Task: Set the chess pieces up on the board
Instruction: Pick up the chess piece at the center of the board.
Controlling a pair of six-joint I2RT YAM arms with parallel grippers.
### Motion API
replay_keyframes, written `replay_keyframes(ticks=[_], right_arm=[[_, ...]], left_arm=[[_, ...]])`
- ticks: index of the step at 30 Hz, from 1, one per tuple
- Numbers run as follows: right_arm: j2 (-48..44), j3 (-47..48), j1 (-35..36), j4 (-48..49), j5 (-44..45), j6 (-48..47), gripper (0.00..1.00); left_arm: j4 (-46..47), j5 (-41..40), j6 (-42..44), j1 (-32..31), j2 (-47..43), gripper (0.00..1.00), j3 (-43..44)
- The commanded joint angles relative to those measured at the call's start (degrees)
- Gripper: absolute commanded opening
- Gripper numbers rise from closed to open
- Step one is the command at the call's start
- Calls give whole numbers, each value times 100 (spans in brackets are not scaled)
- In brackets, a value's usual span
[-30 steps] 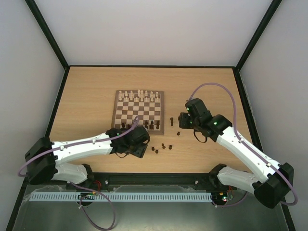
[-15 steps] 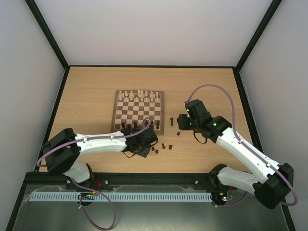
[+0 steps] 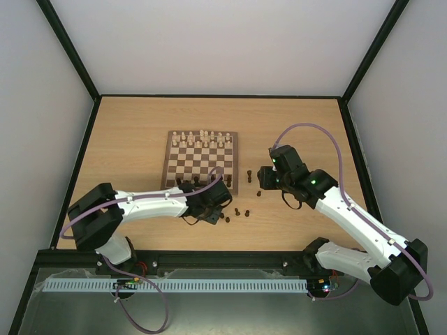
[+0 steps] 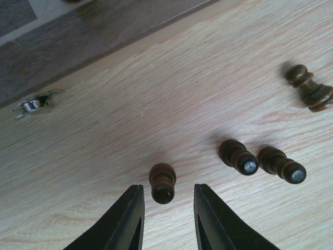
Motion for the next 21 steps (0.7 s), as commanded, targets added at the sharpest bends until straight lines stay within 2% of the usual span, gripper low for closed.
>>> replay_keyframes(ticks=[1, 21], right_arm=[[-82, -93, -21, 16, -60, -83, 50], [-88, -134, -24, 34, -123, -94, 50]], left_arm=[[61, -22, 69, 106, 29, 29, -40], [116, -12, 120, 177, 249, 29, -134]])
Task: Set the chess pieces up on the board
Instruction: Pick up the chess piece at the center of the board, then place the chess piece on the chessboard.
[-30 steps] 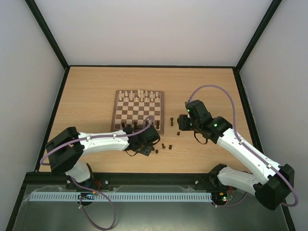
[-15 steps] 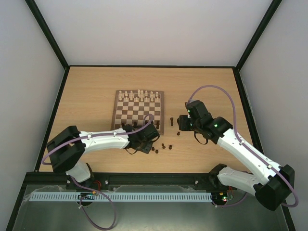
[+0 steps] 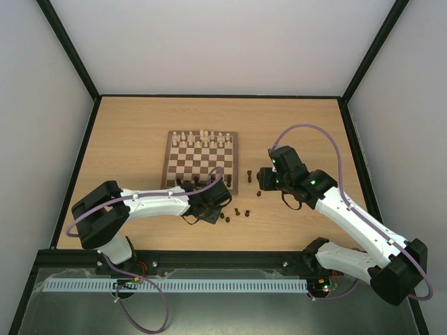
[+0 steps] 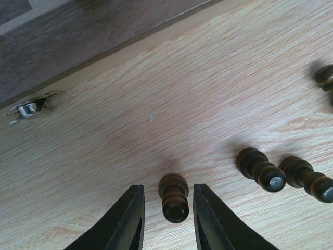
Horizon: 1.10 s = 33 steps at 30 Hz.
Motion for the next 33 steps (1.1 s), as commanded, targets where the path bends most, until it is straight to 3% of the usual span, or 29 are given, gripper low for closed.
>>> replay_keyframes(ticks=[1, 10, 16, 24, 33], right_arm=[[-95, -88, -26, 34, -31, -83, 50], [-153, -118, -27, 55, -33, -85, 50], [-173, -119, -23, 53, -58, -91, 50], [-277, -153, -29, 90, -56, -77, 50], [-260, -158, -27, 92, -41, -85, 50]], left_arm=[[-49, -32, 50, 38, 69, 28, -62], [-64, -64, 86, 75, 122, 11, -29], [-445, -143, 133, 104, -26, 8, 189], [-1622, -501, 516, 574, -389, 8, 1585], [-1913, -445, 1097, 1179, 337, 10, 2972]])
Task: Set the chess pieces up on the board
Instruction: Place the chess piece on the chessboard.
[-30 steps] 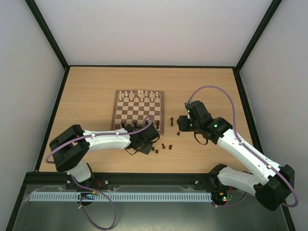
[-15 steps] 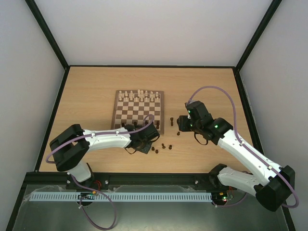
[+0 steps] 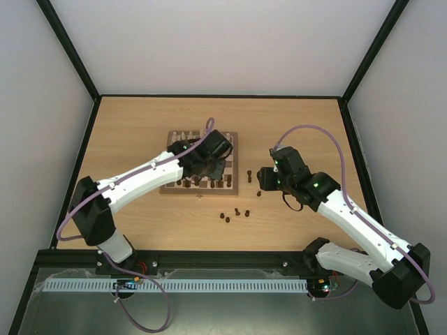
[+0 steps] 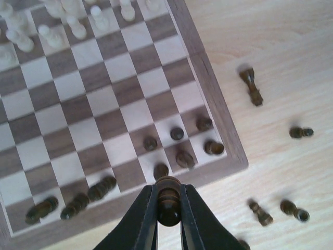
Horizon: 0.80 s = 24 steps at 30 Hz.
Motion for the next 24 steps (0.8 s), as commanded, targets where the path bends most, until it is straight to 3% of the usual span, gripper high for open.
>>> replay_keyframes(ticks=[1, 24], right_arm=[[-61, -93, -19, -25, 2, -81, 50], [-69, -146, -20, 6, -53, -81, 51]], left_arm=[[-348, -12, 384, 246, 512, 10, 398], [660, 122, 400, 873, 1073, 12, -518]])
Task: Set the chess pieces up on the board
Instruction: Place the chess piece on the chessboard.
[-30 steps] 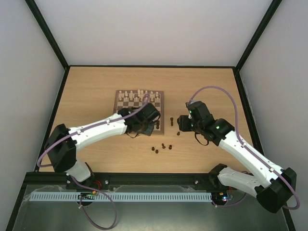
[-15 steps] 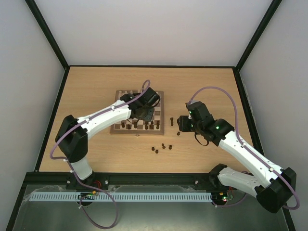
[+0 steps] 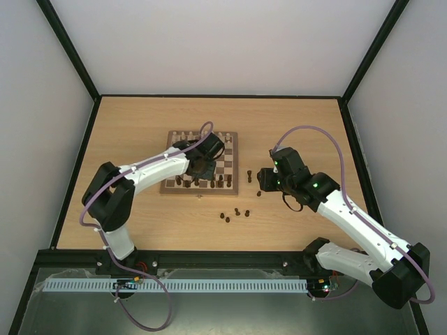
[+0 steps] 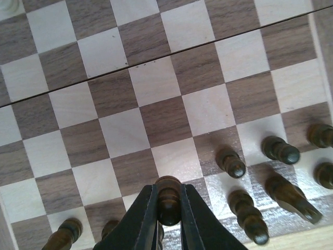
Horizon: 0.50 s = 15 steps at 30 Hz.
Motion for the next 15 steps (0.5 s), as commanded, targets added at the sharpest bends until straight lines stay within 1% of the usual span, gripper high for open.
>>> replay_keyframes(ticks=[1, 15], right_arm=[[-63, -80, -21, -5, -58, -86, 51], [-52, -111, -28, 20, -153, -107, 51]], left_arm=[[244, 114, 55, 62, 204, 12, -121], [475, 249, 48, 135, 329, 15, -276]])
